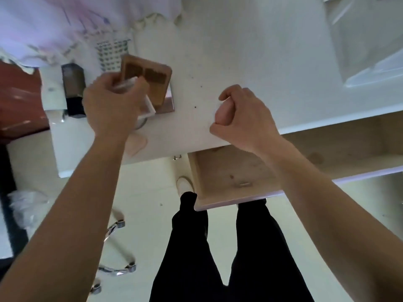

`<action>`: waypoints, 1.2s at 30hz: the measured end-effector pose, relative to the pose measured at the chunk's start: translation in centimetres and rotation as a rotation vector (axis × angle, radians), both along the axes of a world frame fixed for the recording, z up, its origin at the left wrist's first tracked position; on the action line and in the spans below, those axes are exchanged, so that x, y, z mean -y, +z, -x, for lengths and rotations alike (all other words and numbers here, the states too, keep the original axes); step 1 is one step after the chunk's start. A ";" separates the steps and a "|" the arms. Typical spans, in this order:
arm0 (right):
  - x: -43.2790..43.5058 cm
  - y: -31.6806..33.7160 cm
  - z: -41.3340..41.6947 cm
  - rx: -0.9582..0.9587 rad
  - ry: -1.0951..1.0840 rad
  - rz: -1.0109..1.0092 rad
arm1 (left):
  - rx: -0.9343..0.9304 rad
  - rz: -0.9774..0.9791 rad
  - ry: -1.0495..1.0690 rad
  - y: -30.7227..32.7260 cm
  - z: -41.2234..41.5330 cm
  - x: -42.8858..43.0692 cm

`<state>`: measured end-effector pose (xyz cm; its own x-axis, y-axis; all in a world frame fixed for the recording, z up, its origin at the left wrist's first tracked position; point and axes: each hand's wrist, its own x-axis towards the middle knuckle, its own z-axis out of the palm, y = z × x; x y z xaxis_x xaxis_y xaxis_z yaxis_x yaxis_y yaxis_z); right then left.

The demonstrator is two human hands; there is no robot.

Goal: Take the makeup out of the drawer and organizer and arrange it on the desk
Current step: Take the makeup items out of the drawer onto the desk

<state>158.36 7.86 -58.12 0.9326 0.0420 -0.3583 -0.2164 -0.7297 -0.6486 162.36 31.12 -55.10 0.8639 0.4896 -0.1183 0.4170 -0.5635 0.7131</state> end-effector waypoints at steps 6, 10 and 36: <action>-6.1 -1.5 -3.1 0.004 0.163 0.088 | -0.200 0.223 0.108 -0.5 -6.9 -4.8; -6.3 -2.2 -3.1 0.031 0.134 0.083 | -0.204 0.169 0.106 -2.5 -7.9 -5.9; 5.9 -13.1 4.5 -0.225 0.457 0.513 | -0.414 -0.076 -0.884 -11.6 14.8 9.9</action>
<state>153.88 1.97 -71.22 0.7637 0.1851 -0.6185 0.0953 -0.9799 -0.1754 147.55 21.17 -66.74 0.8201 -0.2958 -0.4898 0.0313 -0.8315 0.5547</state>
